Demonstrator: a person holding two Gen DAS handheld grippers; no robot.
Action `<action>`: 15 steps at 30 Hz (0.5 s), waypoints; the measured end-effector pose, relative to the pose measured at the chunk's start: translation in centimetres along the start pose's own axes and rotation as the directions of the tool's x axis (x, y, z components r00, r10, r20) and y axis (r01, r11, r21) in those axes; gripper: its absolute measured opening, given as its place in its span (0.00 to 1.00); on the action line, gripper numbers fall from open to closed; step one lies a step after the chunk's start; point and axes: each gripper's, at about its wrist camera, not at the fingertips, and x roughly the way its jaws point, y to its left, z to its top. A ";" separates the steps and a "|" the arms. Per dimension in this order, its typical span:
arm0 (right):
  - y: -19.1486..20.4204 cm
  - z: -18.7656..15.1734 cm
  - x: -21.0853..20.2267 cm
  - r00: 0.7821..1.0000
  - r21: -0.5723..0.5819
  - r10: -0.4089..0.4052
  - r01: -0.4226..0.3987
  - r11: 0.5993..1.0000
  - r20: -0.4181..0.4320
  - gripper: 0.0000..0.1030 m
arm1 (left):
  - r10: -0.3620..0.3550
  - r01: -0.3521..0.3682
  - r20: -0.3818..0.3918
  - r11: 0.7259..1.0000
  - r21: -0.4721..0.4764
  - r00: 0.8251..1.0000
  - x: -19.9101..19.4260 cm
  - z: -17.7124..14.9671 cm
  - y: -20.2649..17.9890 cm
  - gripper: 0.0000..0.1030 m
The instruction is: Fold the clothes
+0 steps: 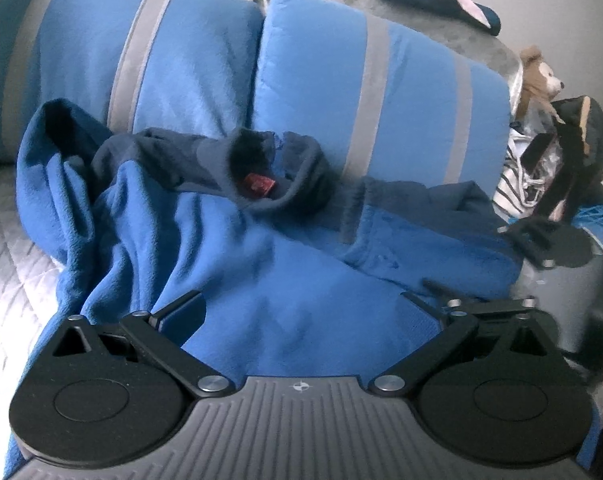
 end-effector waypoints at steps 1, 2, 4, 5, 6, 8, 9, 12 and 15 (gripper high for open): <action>0.0 0.2 0.6 1.000 0.015 0.011 -0.011 1.000 -0.007 0.67 | -0.001 0.001 -0.003 1.000 -0.005 1.000 0.0 0.0 0.2 1.00; -0.1 0.5 1.2 1.000 0.029 0.023 -0.022 0.999 -0.014 0.64 | -0.002 0.002 -0.005 1.000 -0.010 1.000 -0.1 0.0 0.4 1.00; -0.1 0.9 2.4 0.999 0.059 0.046 -0.044 0.997 -0.027 0.59 | -0.005 0.004 -0.015 1.000 -0.029 1.000 -0.2 -0.1 0.9 1.00; -0.2 1.2 3.0 0.998 0.073 0.057 -0.054 0.996 -0.034 0.56 | -0.007 0.006 -0.021 0.999 -0.039 1.000 -0.2 -0.1 1.2 1.00; -0.4 1.3 3.5 0.997 0.086 0.063 -0.059 0.995 -0.039 0.54 | -0.009 0.008 -0.026 0.999 -0.048 1.000 -0.2 -0.1 1.4 1.00; -0.5 1.5 4.5 0.996 0.097 0.077 -0.071 0.993 -0.053 0.45 | -0.012 0.010 -0.032 0.998 -0.056 0.999 -0.2 -0.1 1.8 1.00; -0.5 1.5 5.0 0.995 0.099 0.083 -0.077 0.992 -0.061 0.44 | -0.011 0.009 -0.033 0.998 -0.057 0.999 -0.2 -0.1 1.9 1.00; -0.1 1.6 5.9 0.993 0.091 0.089 -0.082 0.993 -0.077 0.40 | -0.003 0.001 -0.039 0.998 -0.061 0.999 -0.1 -0.1 2.2 1.00; 0.3 1.7 6.4 0.992 0.075 0.093 -0.087 0.993 -0.086 0.40 | -0.002 -0.001 -0.046 0.998 -0.069 0.999 0.1 0.0 2.5 1.00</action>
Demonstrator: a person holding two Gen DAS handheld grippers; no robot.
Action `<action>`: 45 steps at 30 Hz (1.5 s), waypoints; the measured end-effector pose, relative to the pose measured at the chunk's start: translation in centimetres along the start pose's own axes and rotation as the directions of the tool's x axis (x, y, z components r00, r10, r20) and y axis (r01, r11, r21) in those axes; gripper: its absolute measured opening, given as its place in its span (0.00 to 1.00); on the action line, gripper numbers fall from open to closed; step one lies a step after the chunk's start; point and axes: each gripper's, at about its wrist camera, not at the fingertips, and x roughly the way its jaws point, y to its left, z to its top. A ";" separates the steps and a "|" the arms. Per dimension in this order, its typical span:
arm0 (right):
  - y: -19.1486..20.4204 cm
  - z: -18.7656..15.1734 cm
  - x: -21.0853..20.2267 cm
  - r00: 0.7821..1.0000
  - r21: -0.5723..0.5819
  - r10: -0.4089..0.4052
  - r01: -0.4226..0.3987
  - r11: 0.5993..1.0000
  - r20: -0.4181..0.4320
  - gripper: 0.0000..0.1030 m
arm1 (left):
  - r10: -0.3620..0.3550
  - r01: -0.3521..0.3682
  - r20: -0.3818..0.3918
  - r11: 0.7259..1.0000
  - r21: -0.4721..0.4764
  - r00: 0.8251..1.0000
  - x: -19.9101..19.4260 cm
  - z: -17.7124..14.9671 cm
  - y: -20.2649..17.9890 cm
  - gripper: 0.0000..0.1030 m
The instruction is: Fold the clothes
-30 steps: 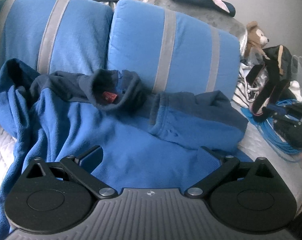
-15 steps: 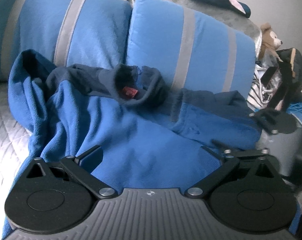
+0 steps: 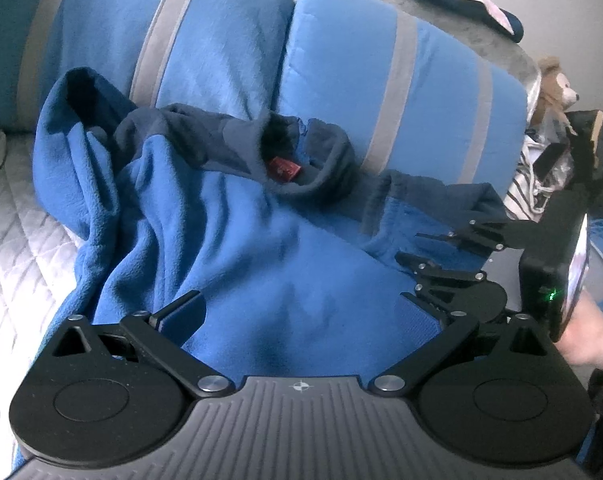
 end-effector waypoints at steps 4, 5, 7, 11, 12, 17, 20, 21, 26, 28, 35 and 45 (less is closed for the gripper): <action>0.2 0.1 0.5 1.000 -0.009 -0.005 0.005 1.000 -0.014 0.40 | 0.000 0.000 -0.006 1.000 -0.003 1.000 0.1 0.0 0.1 1.00; 0.1 0.0 0.7 1.000 -0.004 -0.008 0.008 1.000 -0.018 0.40 | 0.001 -0.001 -0.007 1.000 -0.002 1.000 0.1 0.0 0.1 1.00; 0.0 -0.1 1.0 1.000 0.006 -0.021 0.021 1.000 -0.023 0.33 | 0.004 -0.004 -0.009 1.000 0.000 1.000 0.2 0.0 0.1 1.00; -0.3 -0.1 0.8 1.000 0.023 -0.002 0.003 1.000 -0.022 0.07 | 0.011 -0.011 -0.007 1.000 0.003 1.000 0.3 -0.1 0.2 1.00; -0.2 0.0 0.4 1.000 0.019 -0.004 0.004 1.000 -0.007 0.07 | 0.013 -0.013 -0.005 1.000 0.003 1.000 0.3 -0.1 0.3 1.00; 0.5 0.6 -2.6 0.998 -0.027 -0.003 0.005 1.000 0.068 0.07 | 0.015 -0.014 0.023 1.000 -0.017 1.000 0.2 0.2 1.0 1.00; 1.3 0.7 -5.2 0.994 -0.057 0.011 -0.005 0.998 0.109 0.07 | 0.005 -0.004 0.049 1.000 -0.026 0.999 -0.1 0.4 1.3 1.00; 1.7 0.7 -6.1 0.993 -0.068 0.018 -0.010 0.998 0.120 0.07 | -0.007 0.009 0.056 0.999 -0.031 0.998 -0.2 0.5 1.3 1.00; 3.8 -0.3 -10.1 0.985 -0.138 0.086 -0.065 0.988 0.147 0.06 | -0.068 0.075 0.094 0.994 -0.077 0.993 -0.7 0.9 1.7 1.00; 4.7 -1.1 -11.4 0.983 -0.156 0.117 -0.094 0.983 0.144 0.06 | -0.064 0.074 0.105 0.993 -0.091 0.992 -0.7 1.1 1.7 1.00; 8.2 -5.0 -15.3 0.976 -0.281 0.199 -0.167 0.945 0.089 0.06 | -0.104 0.115 0.098 0.987 -0.116 0.990 -0.5 1.1 1.8 1.00; 10.0 -7.0 -16.1 0.963 -0.336 0.261 -0.226 0.914 0.062 0.10 | -0.149 0.155 0.056 0.981 -0.113 0.987 0.2 0.7 1.6 1.00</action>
